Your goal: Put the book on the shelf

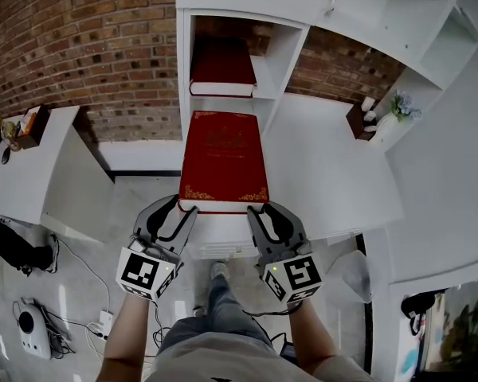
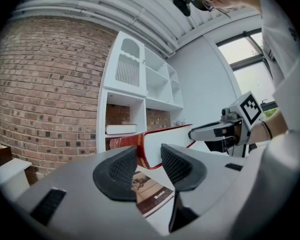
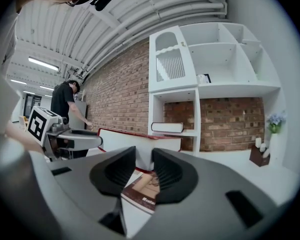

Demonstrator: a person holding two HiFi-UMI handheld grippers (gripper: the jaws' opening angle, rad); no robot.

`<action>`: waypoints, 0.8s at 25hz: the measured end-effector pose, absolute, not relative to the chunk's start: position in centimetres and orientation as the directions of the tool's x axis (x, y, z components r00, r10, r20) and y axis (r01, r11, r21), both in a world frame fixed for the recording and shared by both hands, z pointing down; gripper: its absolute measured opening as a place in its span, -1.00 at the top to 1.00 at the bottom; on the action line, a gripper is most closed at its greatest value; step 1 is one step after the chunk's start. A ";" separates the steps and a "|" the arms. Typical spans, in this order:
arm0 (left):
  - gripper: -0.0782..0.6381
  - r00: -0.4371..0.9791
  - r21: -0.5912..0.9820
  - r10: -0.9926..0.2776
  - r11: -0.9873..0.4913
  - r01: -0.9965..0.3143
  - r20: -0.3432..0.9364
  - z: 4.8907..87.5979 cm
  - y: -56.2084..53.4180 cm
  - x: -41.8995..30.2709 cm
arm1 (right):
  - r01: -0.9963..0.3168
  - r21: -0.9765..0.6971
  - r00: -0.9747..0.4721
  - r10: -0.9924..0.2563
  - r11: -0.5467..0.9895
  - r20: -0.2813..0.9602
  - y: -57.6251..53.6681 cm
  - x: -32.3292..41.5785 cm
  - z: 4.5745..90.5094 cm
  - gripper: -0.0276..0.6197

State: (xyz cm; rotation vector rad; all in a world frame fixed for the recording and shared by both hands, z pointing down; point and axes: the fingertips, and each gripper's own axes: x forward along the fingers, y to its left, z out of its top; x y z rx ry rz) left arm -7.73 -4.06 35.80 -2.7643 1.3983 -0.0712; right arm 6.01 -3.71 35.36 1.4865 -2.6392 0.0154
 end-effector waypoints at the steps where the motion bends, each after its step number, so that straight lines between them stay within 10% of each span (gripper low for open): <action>1: 0.33 0.593 -0.061 -0.805 -0.592 -0.803 0.016 35.5 -3.8 -7.8 | -0.854 0.050 -0.512 -0.854 0.518 0.097 -3.4 6.0 35.0 0.55; 20: 0.34 0.592 -0.132 -0.799 -0.579 -0.805 -0.102 29.5 -1.2 -8.3 | -0.868 0.090 -0.493 -0.870 0.489 -0.029 -0.9 5.4 29.3 0.55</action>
